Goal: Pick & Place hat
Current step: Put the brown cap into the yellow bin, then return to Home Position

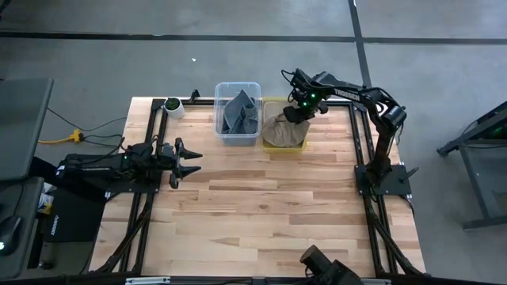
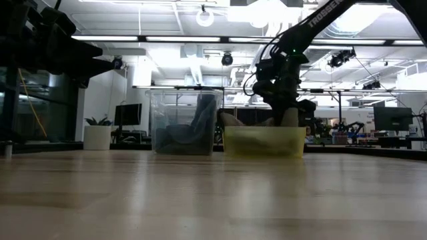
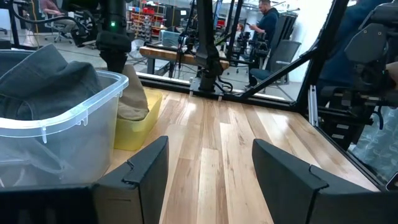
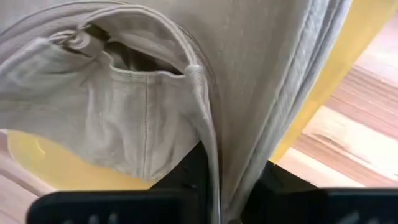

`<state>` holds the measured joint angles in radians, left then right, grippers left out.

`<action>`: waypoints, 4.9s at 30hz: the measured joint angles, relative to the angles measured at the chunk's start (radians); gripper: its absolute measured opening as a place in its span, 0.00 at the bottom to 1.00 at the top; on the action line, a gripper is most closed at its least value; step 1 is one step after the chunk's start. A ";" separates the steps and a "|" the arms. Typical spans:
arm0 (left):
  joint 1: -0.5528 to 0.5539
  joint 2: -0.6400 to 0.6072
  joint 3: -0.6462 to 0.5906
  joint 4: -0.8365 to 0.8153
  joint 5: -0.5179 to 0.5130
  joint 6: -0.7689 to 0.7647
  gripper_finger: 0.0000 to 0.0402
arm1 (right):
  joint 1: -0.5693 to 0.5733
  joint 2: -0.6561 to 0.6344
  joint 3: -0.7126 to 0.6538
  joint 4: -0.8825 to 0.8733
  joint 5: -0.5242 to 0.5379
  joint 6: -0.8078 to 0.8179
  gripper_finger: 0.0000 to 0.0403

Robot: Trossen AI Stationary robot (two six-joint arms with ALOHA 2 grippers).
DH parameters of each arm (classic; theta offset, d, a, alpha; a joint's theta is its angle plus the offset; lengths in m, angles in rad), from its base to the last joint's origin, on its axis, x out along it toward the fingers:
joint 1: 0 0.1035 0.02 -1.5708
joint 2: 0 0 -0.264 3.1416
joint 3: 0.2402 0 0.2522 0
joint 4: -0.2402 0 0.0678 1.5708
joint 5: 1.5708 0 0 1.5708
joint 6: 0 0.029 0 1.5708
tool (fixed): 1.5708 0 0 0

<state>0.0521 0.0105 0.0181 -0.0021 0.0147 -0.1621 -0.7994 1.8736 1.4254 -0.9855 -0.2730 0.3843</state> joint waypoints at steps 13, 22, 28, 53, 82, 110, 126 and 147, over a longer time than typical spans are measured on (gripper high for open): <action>0.000 0.000 0.000 0.000 0.000 0.000 0.52 | -0.001 -0.005 0.000 0.000 0.006 -0.115 0.33; 0.000 0.000 0.000 0.000 0.000 0.000 0.52 | -0.012 -0.018 0.000 -0.025 0.000 -0.208 0.48; 0.000 0.000 0.000 0.000 0.000 0.000 0.52 | -0.036 -0.079 0.000 -0.041 0.031 -0.257 0.50; 0.000 0.000 0.000 0.000 0.000 0.000 0.52 | 0.017 -0.544 0.000 -0.084 -0.015 -0.448 0.38; 0.000 0.000 0.000 0.000 0.000 0.000 0.52 | 0.127 -1.388 -0.870 0.710 -0.334 -0.130 0.00; 0.000 0.000 0.000 0.000 0.000 0.000 0.52 | 0.463 -1.752 -1.333 1.262 -0.070 0.184 0.00; 0.000 0.000 0.000 0.000 0.000 0.000 0.52 | 0.560 -1.751 -1.412 1.315 0.139 0.093 0.00; 0.000 0.000 0.000 0.000 0.000 0.000 0.52 | 0.559 -1.750 -1.412 1.277 0.257 -0.031 0.00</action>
<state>0.0521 0.0105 0.0181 -0.0021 0.0147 -0.1622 -0.2401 0.1234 0.0135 0.2914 -0.0163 0.3537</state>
